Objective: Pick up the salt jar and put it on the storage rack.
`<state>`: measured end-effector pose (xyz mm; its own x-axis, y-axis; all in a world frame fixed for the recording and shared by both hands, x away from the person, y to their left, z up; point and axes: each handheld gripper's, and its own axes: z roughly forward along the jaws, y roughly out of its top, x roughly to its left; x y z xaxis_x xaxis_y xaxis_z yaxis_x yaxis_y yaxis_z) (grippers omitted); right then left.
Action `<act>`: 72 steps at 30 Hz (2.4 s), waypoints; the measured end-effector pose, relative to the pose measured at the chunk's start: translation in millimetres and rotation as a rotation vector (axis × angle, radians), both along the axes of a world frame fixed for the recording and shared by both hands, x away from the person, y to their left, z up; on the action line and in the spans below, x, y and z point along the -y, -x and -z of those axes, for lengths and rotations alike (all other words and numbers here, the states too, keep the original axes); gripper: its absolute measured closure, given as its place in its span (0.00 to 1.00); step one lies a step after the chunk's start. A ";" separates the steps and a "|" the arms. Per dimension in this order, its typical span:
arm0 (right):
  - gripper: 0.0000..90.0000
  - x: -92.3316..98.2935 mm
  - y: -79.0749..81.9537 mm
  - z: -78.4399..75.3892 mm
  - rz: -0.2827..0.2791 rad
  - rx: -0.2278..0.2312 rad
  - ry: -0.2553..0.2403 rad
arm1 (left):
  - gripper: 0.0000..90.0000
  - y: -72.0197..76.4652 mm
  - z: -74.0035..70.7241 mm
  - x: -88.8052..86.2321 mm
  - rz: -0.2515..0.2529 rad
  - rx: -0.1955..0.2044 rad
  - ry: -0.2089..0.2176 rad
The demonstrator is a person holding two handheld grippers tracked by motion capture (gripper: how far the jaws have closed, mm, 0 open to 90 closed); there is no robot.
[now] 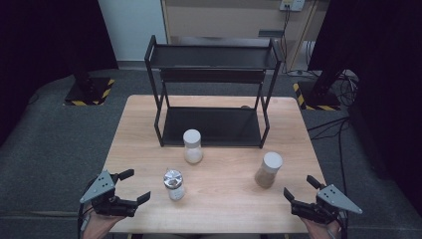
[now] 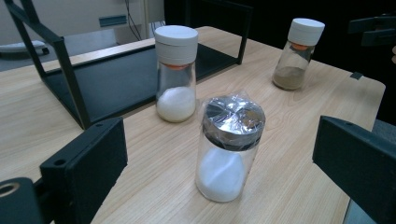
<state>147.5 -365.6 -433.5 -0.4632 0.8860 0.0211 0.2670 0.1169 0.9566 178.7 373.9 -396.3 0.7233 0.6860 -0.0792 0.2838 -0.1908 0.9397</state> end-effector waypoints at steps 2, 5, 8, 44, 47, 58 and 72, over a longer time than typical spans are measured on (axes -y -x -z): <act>0.08 0.0 -0.1 0.1 0.000 -0.001 0.000 | 0.02 -3.6 -3.0 2.5 0.009 -0.009 -0.011; 0.08 0.1 0.0 0.1 0.000 0.000 0.000 | 0.02 -9.0 -6.4 6.5 0.021 -0.019 -0.024; 0.08 0.4 0.2 0.1 0.001 0.001 -0.002 | 0.02 -14.6 -9.0 11.4 0.032 -0.029 -0.036; 0.08 1.5 0.6 0.7 -0.003 0.005 -0.004 | 0.17 -78.8 12.7 66.2 0.125 -0.133 -0.100; 0.08 1.6 0.7 0.7 -0.002 0.005 -0.005 | 0.26 -80.1 18.8 66.2 0.134 -0.130 -0.091; 0.08 1.6 0.7 1.0 -0.003 0.007 -0.004 | 0.37 -73.8 23.0 67.0 0.099 -0.097 -0.080; 0.09 1.7 0.4 1.2 -0.005 0.006 -0.006 | 0.37 -76.4 9.1 61.8 0.054 -0.103 -0.073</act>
<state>147.1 -367.2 -434.7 -0.4675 0.8837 0.0237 0.2610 0.1124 0.9588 255.1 312.1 -405.4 0.7501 0.6527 -0.1063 0.3654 -0.2751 0.8893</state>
